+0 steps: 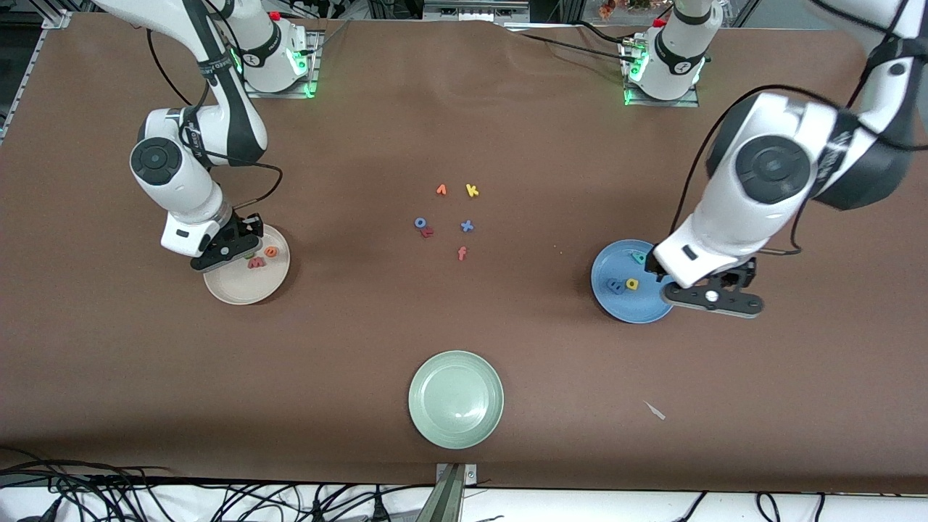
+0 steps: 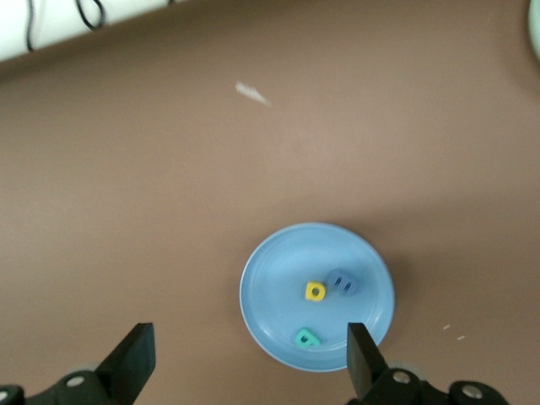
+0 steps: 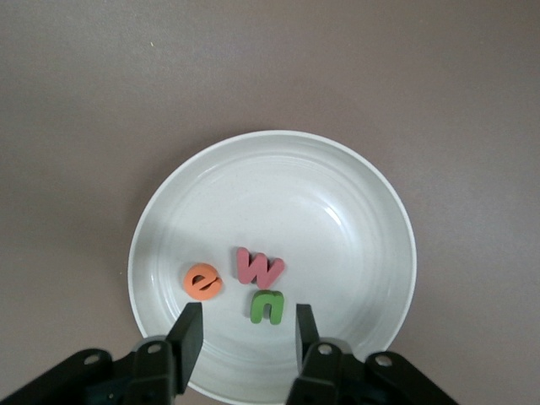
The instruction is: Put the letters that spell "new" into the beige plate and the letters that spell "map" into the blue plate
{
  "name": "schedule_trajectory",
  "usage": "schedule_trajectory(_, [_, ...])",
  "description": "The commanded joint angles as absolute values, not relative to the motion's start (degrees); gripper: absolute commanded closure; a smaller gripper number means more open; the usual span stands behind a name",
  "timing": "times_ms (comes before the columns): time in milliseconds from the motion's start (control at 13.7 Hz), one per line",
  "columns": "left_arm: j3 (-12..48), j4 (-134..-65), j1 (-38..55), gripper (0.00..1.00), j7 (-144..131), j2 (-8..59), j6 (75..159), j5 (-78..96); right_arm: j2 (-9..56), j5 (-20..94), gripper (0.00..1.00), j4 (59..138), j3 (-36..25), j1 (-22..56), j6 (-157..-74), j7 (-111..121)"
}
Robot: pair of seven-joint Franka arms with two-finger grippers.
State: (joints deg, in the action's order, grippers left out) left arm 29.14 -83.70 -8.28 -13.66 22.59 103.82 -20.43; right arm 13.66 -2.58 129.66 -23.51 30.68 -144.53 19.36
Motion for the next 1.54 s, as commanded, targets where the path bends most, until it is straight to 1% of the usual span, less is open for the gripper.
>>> schedule_trajectory(0, [22.01,-82.79,-5.63,0.00,-12.57,17.60,102.57,-10.77,12.57,-1.41,0.42,129.29,-23.38,30.76,-144.32,19.08])
schedule_trajectory(146, [14.98,-85.15,-2.13,0.00,-12.57,13.03,102.48,-4.32,12.04,-1.41,0.41,127.45,-22.85,30.76,-142.05,16.54])
schedule_trajectory(292, [10.92,-90.94,0.87,0.00,-12.57,8.55,103.09,-4.05,11.87,-1.41,0.40,123.94,-22.15,31.11,-136.00,13.20])
schedule_trajectory(512, [10.02,-97.27,0.97,0.00,-13.45,4.32,107.29,-3.78,10.21,-1.41,0.36,117.97,-20.22,31.11,-126.33,7.58])
schedule_trajectory(585, [10.02,-98.16,0.97,0.00,-13.45,3.52,108.10,-3.78,9.24,-1.41,0.33,115.86,-19.08,31.11,-123.08,5.73])
schedule_trajectory(731, [9.41,-97.74,1.31,0.00,-13.62,2.47,107.06,-3.60,7.83,-1.41,0.30,110.24,-18.02,31.11,-114.57,3.00])
schedule_trajectory(950, [7.65,-96.07,1.58,0.00,-13.54,1.93,101.00,1.56,7.03,-1.49,0.25,99.88,-17.67,31.11,-100.59,2.72])
schedule_trajectory(1024, [7.47,-96.06,1.50,0.00,-13.27,1.76,100.55,1.93,7.03,-1.49,0.24,97.58,-17.67,31.11,-97.68,2.72])
schedule_trajectory(1170, [6.95,-96.76,1.14,0.00,-12.75,0.54,100.28,2.02,5.90,-1.49,0.21,96.59,-17.84,31.03,-96.42,2.81])
schedule_trajectory(1316, [6.94,-97.21,1.14,0.00,-12.74,-0.26,100.11,2.02,4.40,-1.67,0.01,96.33,-18.02,31.03,-95.89,3.60])
schedule_trajectory(1462, [6.86,-97.29,0.97,0.00,-11.96,-0.44,98.62,2.02,4.04,-1.84,0.00,94.32,-18.37,30.85,-95.80,3.87])
